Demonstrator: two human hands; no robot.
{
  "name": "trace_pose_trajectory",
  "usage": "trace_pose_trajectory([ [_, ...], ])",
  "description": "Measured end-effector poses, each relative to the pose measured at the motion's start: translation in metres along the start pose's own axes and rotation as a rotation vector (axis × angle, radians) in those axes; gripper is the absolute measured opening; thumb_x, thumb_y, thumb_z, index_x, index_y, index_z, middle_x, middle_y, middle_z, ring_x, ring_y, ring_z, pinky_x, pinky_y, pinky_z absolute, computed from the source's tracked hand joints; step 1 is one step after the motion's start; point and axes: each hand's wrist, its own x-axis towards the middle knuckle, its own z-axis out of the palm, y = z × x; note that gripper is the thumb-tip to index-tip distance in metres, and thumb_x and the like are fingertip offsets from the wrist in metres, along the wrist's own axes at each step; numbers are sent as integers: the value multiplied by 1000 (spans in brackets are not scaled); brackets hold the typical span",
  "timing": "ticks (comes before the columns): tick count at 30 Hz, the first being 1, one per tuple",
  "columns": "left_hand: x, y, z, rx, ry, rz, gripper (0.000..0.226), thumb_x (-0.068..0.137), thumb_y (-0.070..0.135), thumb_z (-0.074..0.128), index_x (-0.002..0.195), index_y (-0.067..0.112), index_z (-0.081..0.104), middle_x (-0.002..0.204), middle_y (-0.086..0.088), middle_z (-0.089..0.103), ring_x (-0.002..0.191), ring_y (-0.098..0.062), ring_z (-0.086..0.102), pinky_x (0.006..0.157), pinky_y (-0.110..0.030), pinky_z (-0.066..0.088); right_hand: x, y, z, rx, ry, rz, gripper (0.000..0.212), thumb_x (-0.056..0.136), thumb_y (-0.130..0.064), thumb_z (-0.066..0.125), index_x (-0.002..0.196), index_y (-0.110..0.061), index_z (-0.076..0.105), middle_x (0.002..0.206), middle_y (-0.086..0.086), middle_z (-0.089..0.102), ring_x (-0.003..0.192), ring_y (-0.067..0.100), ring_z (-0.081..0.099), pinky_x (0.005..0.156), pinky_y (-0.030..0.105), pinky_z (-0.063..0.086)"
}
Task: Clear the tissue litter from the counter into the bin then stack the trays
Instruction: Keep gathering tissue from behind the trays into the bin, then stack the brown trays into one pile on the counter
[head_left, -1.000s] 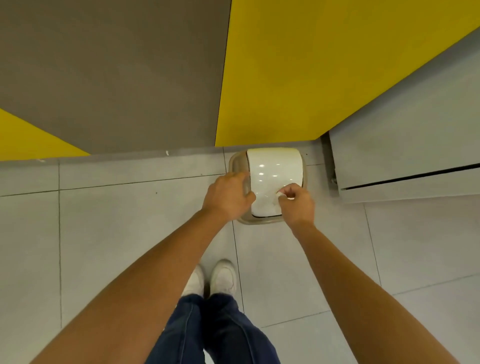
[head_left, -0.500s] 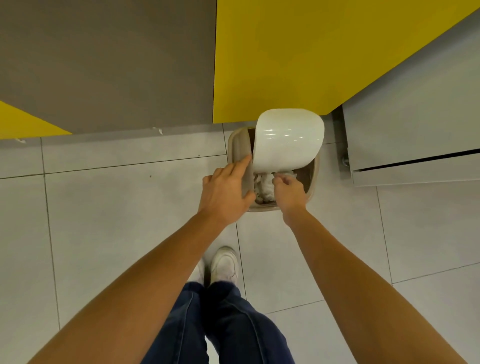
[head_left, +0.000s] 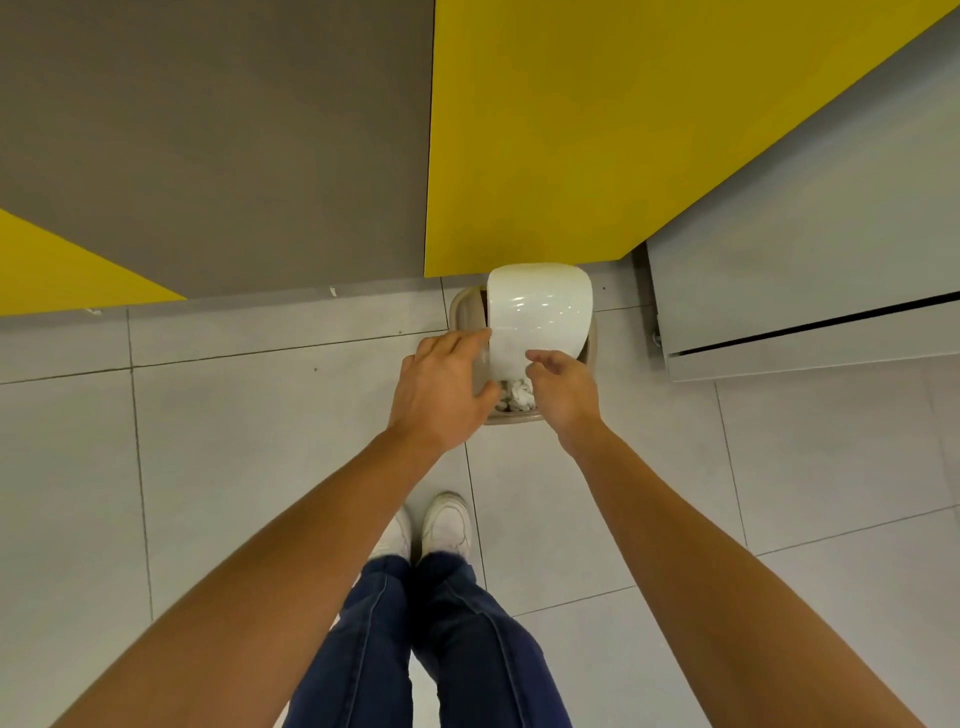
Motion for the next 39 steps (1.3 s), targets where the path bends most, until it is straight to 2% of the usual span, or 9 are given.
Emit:
trace_pose_trajectory([
  [5, -27, 42, -72, 8, 53, 42, 55, 87, 29, 57, 139, 20, 42, 136, -4, 51, 125, -26, 43, 103, -39, 37, -59, -59, -35, -89, 17, -144, 31, 92, -13, 48, 119, -17, 62, 125, 2, 60, 91, 15, 55, 90, 33, 49],
  [8, -44, 70, -122, 8, 91, 76, 53, 88, 28, 56, 139, 22, 42, 136, -2, 51, 125, -25, 44, 103, -38, 36, -96, -102, -61, -155, 13, -246, 32, 92, -13, 47, 121, -17, 61, 124, 1, 60, 95, 12, 51, 80, 20, 38],
  [11, -60, 95, -168, 7, 135, 100, 52, 88, 28, 56, 138, 23, 43, 134, -1, 52, 122, -24, 44, 99, -35, 35, -127, -147, -84, -193, 7, -356, 32, 93, -11, 47, 122, -13, 60, 127, 4, 59, 111, 17, 54, 81, 17, 35],
  [24, -116, 175, -337, 123, 337, 265, 49, 86, 33, 57, 134, 25, 48, 132, -1, 54, 120, -25, 47, 99, -39, 38, -251, -290, -139, -266, 116, -809, 24, 88, -11, 55, 111, -13, 65, 119, 6, 63, 109, 19, 57, 91, 26, 41],
  [26, -122, 182, -360, 122, 396, 294, 47, 86, 32, 58, 131, 23, 51, 129, -1, 56, 117, -26, 49, 97, -40, 40, -264, -307, -145, -242, 139, -852, 25, 87, -9, 56, 111, -11, 66, 117, 5, 64, 107, 18, 58, 86, 18, 40],
  [29, -127, 187, -390, 106, 466, 315, 44, 86, 32, 59, 129, 21, 53, 128, -1, 58, 119, -24, 49, 100, -39, 39, -279, -333, -153, -215, 150, -895, 26, 88, -8, 54, 112, -10, 65, 116, 4, 62, 106, 15, 56, 66, -1, 39],
  [31, -128, 188, -408, 97, 506, 305, 44, 87, 32, 58, 130, 22, 52, 130, 1, 56, 122, -20, 46, 102, -37, 37, -286, -350, -156, -202, 156, -931, 26, 88, -9, 53, 111, -12, 65, 117, 3, 61, 106, 14, 55, 79, 8, 44],
  [33, -127, 186, -423, 103, 550, 288, 43, 88, 33, 56, 130, 23, 51, 130, 3, 56, 122, -18, 46, 101, -35, 37, -292, -365, -155, -193, 163, -959, 25, 88, -11, 53, 111, -13, 64, 118, 3, 61, 108, 14, 55, 88, 19, 40],
  [39, -112, 167, -467, 60, 647, 218, 39, 87, 34, 58, 126, 25, 54, 126, 4, 58, 117, -16, 50, 99, -37, 43, -296, -407, -138, -202, 161, -1028, 23, 88, -11, 54, 109, -14, 64, 115, 1, 62, 100, 8, 53, 85, 16, 37],
])
